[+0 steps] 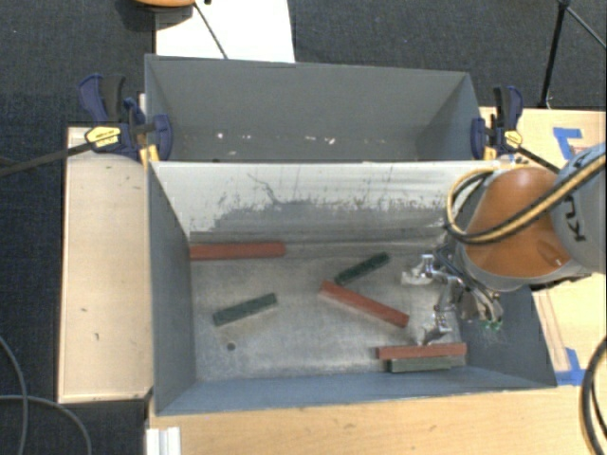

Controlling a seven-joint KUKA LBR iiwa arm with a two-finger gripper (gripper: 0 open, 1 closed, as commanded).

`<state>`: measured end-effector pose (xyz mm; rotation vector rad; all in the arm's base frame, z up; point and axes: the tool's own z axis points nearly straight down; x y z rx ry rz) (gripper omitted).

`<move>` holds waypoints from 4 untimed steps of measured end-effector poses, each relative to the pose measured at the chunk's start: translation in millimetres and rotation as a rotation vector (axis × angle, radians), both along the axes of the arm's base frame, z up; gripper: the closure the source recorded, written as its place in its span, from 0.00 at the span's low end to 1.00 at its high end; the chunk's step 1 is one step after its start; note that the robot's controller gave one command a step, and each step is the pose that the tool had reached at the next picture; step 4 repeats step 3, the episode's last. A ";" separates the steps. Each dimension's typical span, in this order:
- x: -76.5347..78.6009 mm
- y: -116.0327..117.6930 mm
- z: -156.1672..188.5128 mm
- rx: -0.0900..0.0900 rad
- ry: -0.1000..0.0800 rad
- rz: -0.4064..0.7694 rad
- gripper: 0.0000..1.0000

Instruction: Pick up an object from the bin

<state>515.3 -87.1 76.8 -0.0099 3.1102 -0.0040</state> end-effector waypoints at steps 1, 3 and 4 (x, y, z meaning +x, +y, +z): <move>7.7 72.8 -1.0 0.004 0.011 -0.042 1.00; 13.9 63.2 123.9 0.003 0.028 -0.025 1.00; 13.9 63.2 123.9 0.003 0.028 -0.025 1.00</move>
Offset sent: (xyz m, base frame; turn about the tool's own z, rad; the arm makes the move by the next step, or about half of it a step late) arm 0.0000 0.0000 0.0000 0.0000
